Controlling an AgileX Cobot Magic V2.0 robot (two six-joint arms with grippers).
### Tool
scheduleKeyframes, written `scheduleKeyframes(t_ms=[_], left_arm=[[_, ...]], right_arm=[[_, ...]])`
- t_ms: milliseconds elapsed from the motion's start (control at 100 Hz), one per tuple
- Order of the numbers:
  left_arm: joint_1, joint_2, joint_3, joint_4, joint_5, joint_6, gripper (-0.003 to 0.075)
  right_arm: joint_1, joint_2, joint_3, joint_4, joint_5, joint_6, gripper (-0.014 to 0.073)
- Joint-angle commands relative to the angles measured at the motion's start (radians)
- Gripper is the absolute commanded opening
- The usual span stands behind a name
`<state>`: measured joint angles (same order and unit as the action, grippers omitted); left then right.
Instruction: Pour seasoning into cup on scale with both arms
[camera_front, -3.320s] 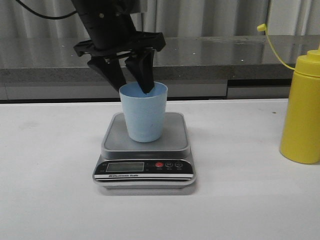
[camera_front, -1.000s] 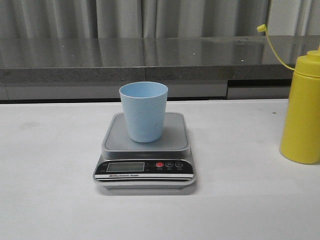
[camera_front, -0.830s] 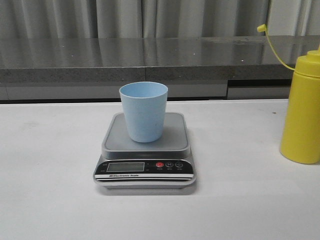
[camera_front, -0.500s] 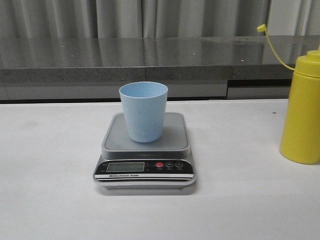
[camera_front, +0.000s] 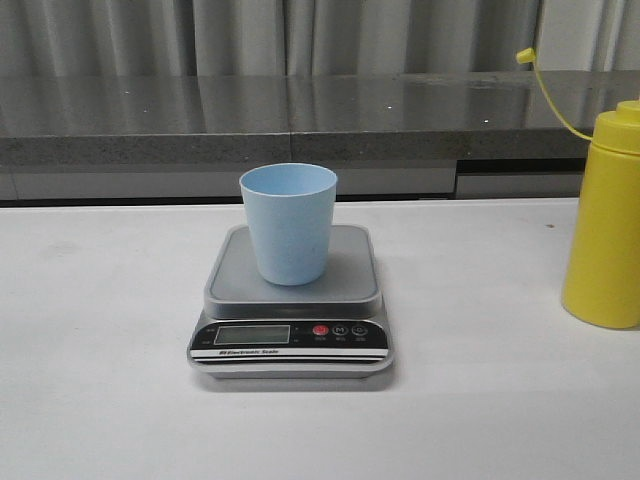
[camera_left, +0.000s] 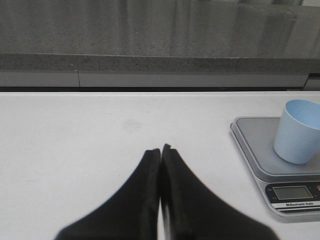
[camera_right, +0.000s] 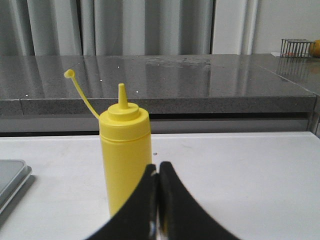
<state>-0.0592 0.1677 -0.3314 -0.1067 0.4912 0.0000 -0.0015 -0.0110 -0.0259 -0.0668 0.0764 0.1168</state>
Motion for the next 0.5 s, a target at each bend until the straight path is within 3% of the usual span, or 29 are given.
scheduleKeyframes(t_ms=[0,490], left_arm=[[0.003,0.01,-0.026,-0.006,-0.087,0.0,-0.002],[0.003,0.01,-0.026,-0.006,-0.087,0.0,-0.002]], right_arm=[[-0.002,0.032,-0.093,-0.007,-0.007,-0.001,-0.0057],[-0.002,0.523,-0.349,-0.002,0.106,-0.001,-0.0051]])
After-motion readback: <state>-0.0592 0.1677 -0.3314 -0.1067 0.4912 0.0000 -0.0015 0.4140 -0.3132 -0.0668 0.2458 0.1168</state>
